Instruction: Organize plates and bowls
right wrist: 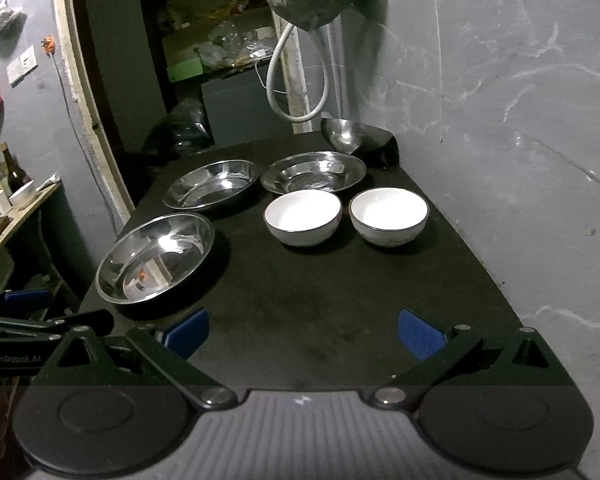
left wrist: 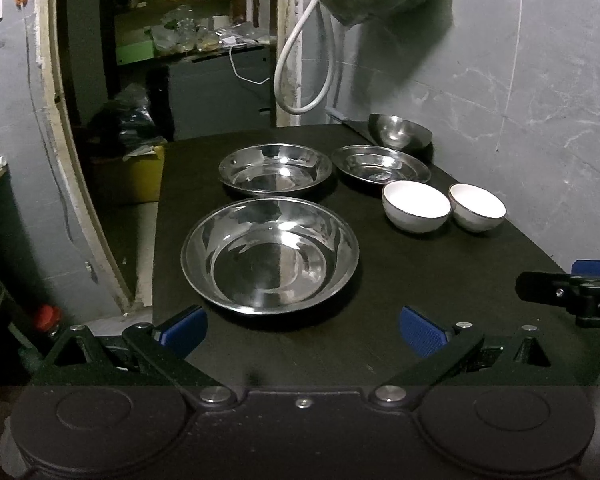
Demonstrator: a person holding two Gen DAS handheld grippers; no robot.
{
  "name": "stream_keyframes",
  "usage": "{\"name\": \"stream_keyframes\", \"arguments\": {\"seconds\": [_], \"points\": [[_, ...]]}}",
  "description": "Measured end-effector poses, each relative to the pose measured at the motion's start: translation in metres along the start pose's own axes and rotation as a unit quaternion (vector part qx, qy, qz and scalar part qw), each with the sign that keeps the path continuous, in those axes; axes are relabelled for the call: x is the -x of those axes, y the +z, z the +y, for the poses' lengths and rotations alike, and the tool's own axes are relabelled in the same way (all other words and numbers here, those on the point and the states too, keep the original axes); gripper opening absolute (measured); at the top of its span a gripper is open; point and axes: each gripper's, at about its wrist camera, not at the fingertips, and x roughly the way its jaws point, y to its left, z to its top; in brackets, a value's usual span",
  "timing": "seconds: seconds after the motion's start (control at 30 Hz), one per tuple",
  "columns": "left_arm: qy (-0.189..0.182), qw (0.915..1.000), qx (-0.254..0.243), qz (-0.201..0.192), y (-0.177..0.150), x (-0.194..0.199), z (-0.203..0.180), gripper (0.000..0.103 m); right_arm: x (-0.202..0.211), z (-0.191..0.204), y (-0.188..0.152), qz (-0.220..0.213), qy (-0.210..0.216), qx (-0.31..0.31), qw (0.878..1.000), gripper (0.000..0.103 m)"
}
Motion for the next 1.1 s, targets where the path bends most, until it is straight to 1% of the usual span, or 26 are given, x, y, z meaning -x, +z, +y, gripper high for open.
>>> {"name": "stream_keyframes", "arguments": {"seconds": [0.17,0.37,0.57,0.63,0.73,0.8,0.83,0.97,1.0,1.1], "points": [[-0.018,0.9998,-0.008,0.002,0.006,-0.01,0.016,0.102,-0.009,0.014,0.002,0.004,-0.018,-0.008,1.0,0.103],[-0.042,0.999,-0.013,-0.007,0.019,-0.022,0.036,0.102,-0.016,0.03,0.002,0.001,-0.048,-0.017,0.999,0.103],[-0.066,0.9977,-0.004,-0.012,0.035,-0.031,0.059,0.102,-0.015,0.046,0.005,-0.001,-0.07,-0.017,0.997,0.103],[-0.068,0.9975,-0.007,-0.019,0.043,-0.032,0.064,0.102,-0.015,0.049,0.011,-0.005,-0.071,-0.023,0.997,0.103],[-0.061,0.9976,0.0,-0.033,0.057,-0.036,0.074,0.102,-0.021,0.054,0.029,-0.016,-0.06,-0.03,0.998,0.103],[-0.044,0.9984,0.009,-0.033,0.068,-0.044,0.084,0.102,-0.029,0.059,0.043,-0.021,-0.048,-0.024,0.998,0.103],[-0.034,0.9989,0.011,-0.03,0.073,-0.049,0.088,0.102,-0.034,0.063,0.049,-0.021,-0.042,-0.02,0.999,0.103],[0.028,0.9996,0.001,-0.008,0.094,-0.08,0.106,0.102,-0.061,0.074,0.075,-0.011,-0.013,-0.004,1.0,0.103],[0.036,0.9993,-0.001,-0.005,0.1,-0.088,0.111,0.102,-0.069,0.076,0.081,-0.008,-0.005,-0.001,1.0,0.103],[0.04,0.9991,0.013,0.005,0.114,-0.107,0.126,0.102,-0.09,0.083,0.097,0.003,0.013,0.009,1.0,0.103]]}}
